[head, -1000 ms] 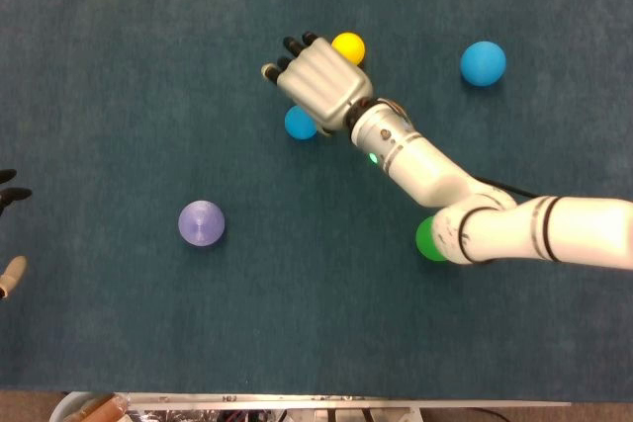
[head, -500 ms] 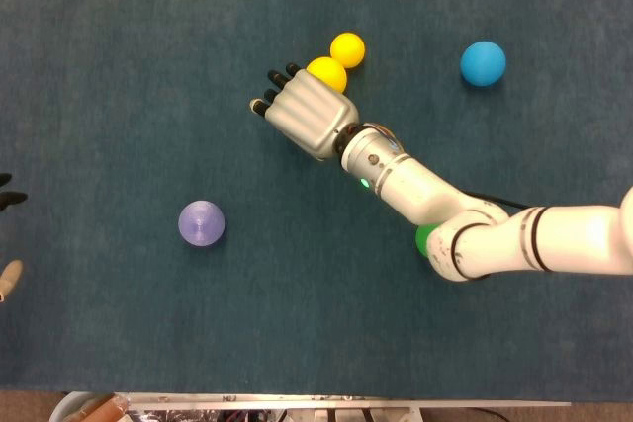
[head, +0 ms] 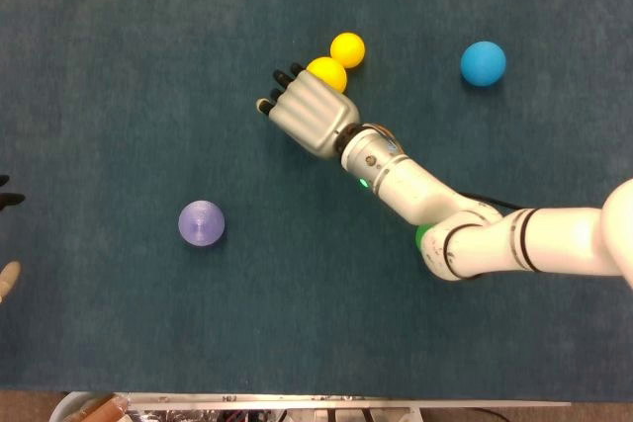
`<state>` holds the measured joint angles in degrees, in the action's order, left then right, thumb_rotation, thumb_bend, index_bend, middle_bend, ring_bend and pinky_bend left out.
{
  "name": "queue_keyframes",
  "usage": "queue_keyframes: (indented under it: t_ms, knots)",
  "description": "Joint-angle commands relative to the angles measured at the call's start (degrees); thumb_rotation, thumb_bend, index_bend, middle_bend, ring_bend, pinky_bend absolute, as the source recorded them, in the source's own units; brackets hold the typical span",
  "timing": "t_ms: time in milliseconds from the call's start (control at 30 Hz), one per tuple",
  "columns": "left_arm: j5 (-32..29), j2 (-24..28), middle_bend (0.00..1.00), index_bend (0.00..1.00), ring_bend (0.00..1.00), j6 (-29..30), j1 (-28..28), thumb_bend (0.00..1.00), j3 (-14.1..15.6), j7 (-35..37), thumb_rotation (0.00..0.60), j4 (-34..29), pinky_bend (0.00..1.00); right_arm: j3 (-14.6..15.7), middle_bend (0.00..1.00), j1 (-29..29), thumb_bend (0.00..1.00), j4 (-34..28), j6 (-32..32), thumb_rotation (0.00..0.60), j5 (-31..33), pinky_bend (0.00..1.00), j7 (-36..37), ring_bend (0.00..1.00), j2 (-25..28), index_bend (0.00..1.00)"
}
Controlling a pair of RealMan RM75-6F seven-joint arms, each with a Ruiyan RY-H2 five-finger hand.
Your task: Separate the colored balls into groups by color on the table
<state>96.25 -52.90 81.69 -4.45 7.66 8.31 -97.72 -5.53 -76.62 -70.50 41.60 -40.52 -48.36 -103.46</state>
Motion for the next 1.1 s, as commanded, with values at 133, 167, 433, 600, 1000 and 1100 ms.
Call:
queue_keyframes:
  t_ms: [133,167,433,600,1000,1100]
  knots:
    - [0.2,0.0,0.12,0.19,0.14,-0.3,-0.3,0.32,-0.1,-0.2,0.6,-0.2,0.19,1.3,0.35,1.3,0.14,-3.3,0.7,0.6,-0.6,0.23,0.7,0.15,2.6,0.22]
    - [0.2,0.0,0.12,0.19,0.14,-0.4,-0.3,0.32,-0.1,-0.2,0.6,-0.2,0.19,1.6,0.35,1.6,0.14,-4.2,0.9,0.6,-0.9,0.23,0.8,0.15,3.3,0.22]
    - [0.1,-0.2,0.12,0.19,0.14,-1.5,-0.9,0.32,-0.2,-0.3,0.6,-0.3,0.19,4.0,0.36,4.7,0.14,-15.3,4.1,0.6,-4.1,0.23,2.2,0.15,12.2,0.22]
    - [0.7,-0.2,0.12,0.19,0.14,-1.8,-1.3,0.32,-0.2,-0.8,0.6,-0.9,0.19,3.8,0.36,5.6,0.14,-15.9,5.0,0.6,-5.6,0.23,3.5,0.15,12.9,0.22]
    - [0.5,0.2,0.12,0.19,0.14,-0.3,0.0,0.32,0.3,-0.5,0.6,-1.2,0.19,1.4,0.36,3.4,0.14,-6.7,2.3,0.6,-3.4,0.23,3.9,0.15,4.6,0.22]
    - [0.5,0.1,0.12,0.19,0.14,-0.1,0.2,0.32,0.4,-0.2,0.6,-0.9,0.19,0.9,0.36,2.9,0.14,-5.1,1.8,0.6,-2.8,0.23,3.9,0.15,3.3,0.22]
